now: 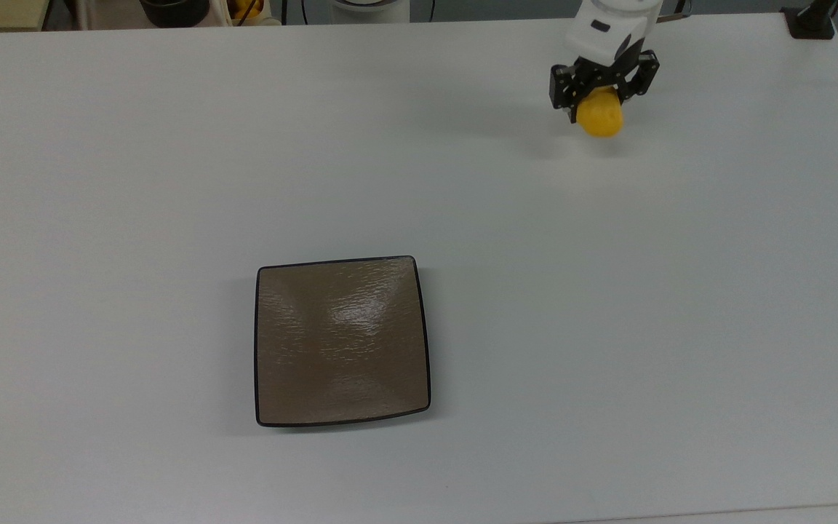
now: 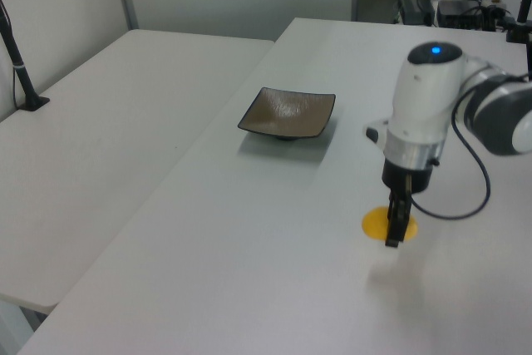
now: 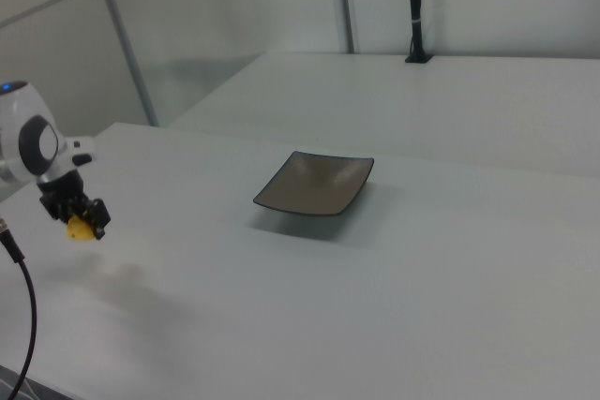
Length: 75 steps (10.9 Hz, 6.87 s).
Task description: Put potatoes on a ceramic plate
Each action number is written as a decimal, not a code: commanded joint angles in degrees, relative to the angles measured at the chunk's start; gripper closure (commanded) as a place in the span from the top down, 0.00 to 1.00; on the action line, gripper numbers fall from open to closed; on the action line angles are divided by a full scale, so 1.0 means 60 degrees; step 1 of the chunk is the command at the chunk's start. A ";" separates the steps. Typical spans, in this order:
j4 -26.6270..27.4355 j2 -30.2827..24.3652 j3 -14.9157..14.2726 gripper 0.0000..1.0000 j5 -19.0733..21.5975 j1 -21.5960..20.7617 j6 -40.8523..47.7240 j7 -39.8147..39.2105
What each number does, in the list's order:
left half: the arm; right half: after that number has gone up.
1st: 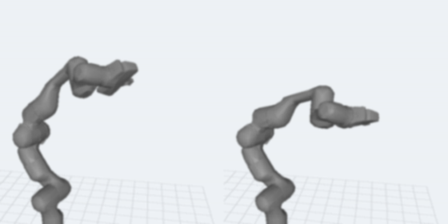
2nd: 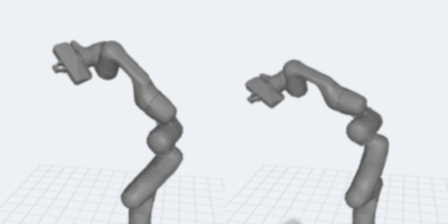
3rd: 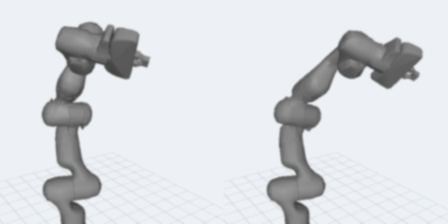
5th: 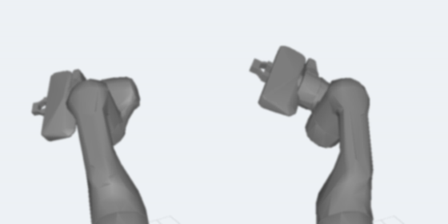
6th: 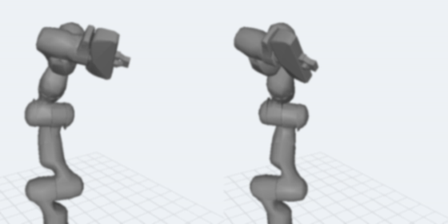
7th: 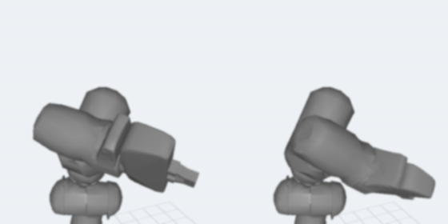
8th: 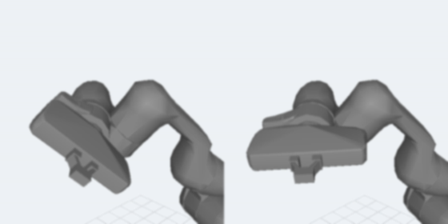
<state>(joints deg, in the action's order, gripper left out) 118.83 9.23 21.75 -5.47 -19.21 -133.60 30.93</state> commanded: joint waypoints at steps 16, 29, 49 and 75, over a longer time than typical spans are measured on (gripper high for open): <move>-0.3558 -0.0970 -0.3991 0.16 0.1044 0.1164 0.4225 -0.6195; -0.4497 0.3439 -0.4021 0.17 0.0986 0.2030 -0.3351 -0.6122; -0.4307 0.1660 -0.4050 1.00 0.0971 0.2248 -0.1387 -0.6005; -0.3750 -0.1935 -0.3816 1.00 0.1718 0.2279 0.5098 -0.4569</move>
